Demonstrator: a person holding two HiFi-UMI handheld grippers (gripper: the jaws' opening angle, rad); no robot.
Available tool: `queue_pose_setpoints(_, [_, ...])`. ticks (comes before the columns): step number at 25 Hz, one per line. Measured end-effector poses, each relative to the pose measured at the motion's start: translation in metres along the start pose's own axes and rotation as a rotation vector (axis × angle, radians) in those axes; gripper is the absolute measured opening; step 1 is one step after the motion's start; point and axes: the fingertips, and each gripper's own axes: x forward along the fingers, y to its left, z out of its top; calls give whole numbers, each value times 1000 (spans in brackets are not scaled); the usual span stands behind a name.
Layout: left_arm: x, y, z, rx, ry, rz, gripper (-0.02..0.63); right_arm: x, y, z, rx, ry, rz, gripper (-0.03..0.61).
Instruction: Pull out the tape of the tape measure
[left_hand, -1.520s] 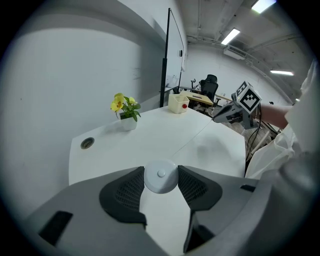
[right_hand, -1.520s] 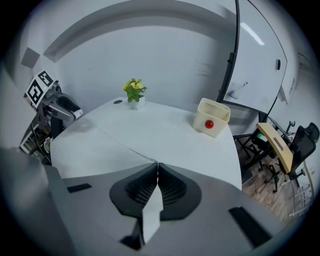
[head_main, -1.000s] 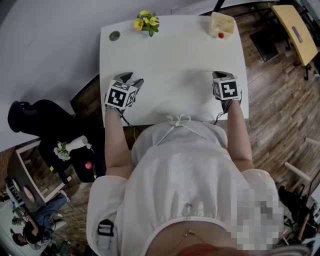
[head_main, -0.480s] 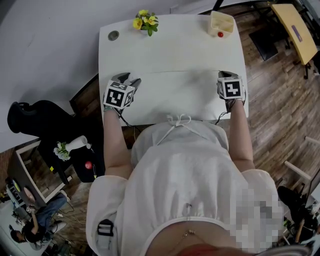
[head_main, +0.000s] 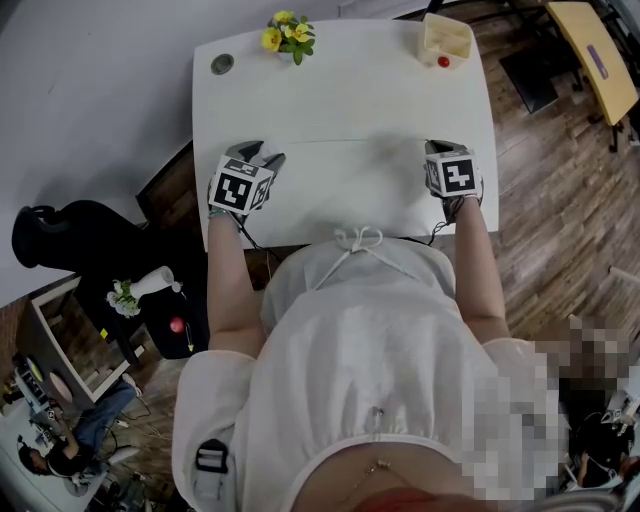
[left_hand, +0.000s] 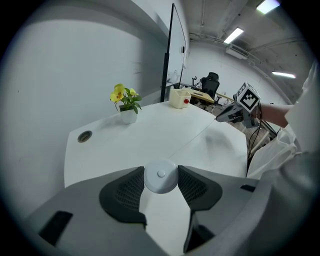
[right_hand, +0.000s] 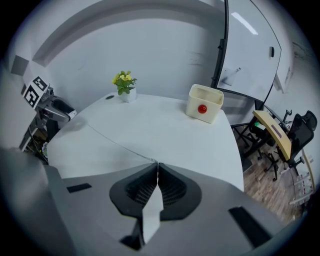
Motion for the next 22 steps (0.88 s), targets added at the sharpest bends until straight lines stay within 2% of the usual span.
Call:
queue_pose_setpoints(12, [28, 13, -10, -83, 46, 7, 227, 26, 13, 1, 13, 40, 63, 14])
queue_pose_setpoints(22, [61, 19, -25, -119, 126, 42, 227, 51, -1, -5, -14, 92, 4, 15])
